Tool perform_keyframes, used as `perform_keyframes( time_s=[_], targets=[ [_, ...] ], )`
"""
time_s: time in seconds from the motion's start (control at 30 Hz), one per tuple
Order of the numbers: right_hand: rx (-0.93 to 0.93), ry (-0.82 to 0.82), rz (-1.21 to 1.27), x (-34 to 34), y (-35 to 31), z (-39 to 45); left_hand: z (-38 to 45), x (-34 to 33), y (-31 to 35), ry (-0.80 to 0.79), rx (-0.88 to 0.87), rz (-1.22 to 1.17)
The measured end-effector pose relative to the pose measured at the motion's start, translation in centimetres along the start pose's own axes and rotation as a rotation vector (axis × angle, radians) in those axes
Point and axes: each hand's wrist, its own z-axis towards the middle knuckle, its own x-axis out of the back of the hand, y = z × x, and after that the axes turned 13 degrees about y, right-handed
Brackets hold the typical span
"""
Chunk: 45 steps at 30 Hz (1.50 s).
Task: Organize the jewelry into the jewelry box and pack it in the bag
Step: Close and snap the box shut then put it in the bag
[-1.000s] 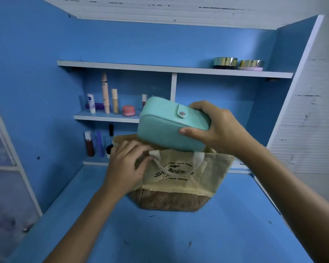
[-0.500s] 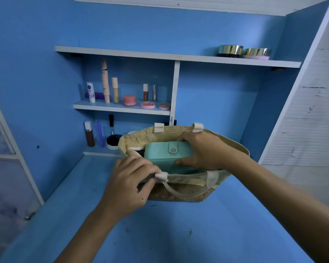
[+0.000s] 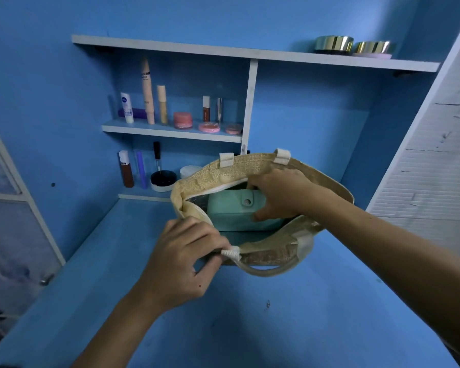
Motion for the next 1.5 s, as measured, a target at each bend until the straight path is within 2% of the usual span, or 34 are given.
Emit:
perform_keyframes(
  time_s=[0.2, 0.37, 0.53, 0.7, 0.83, 1.03, 1.1, 1.17, 1.3, 1.4, 1.5],
  targets=[
    [0.040, -0.021, -0.068, -0.7, -0.4, 0.0, 0.4, 0.0, 0.1, 0.016, 0.004, -0.020],
    [0.035, -0.110, 0.051, -1.5, 0.2, -0.1, 0.6, -0.1, 0.1, 0.013, 0.000, -0.027],
    [0.034, -0.153, 0.068, -1.3, 0.6, 0.0, 0.8, 0.2, 0.2, 0.014, -0.009, -0.029],
    [-0.004, -0.169, 0.188, -1.0, 0.9, -0.3, 1.3, 0.2, 0.1, 0.018, -0.006, 0.010],
    [-0.088, -0.056, 0.359, 0.9, 1.8, -1.2, 2.0, 0.0, -0.1, 0.060, -0.026, 0.079],
    [-0.352, 0.305, 0.221, 3.5, 5.1, -5.6, 2.8, 0.1, 0.0, 0.071, -0.078, 0.178],
    [-0.434, 0.334, 0.246, 3.4, 6.5, -7.3, 3.1, 0.3, 0.1, 0.033, -0.075, 0.153],
    [-0.506, 0.295, 0.262, 3.0, 7.8, -8.7, 3.6, 0.6, 0.1, -0.042, -0.059, 0.114],
    [-0.584, 0.175, 0.380, 2.2, 8.9, -10.5, 5.4, 1.2, 0.1, -0.291, 0.046, 0.007],
    [-0.628, 0.207, 0.512, 1.6, 8.5, -11.2, 7.9, 0.7, 1.1, -0.423, 0.199, -0.142],
    [-0.686, 0.260, 0.600, 1.1, 8.1, -11.5, 10.8, -2.0, 2.2, -0.494, 0.260, -0.131]
  ],
)
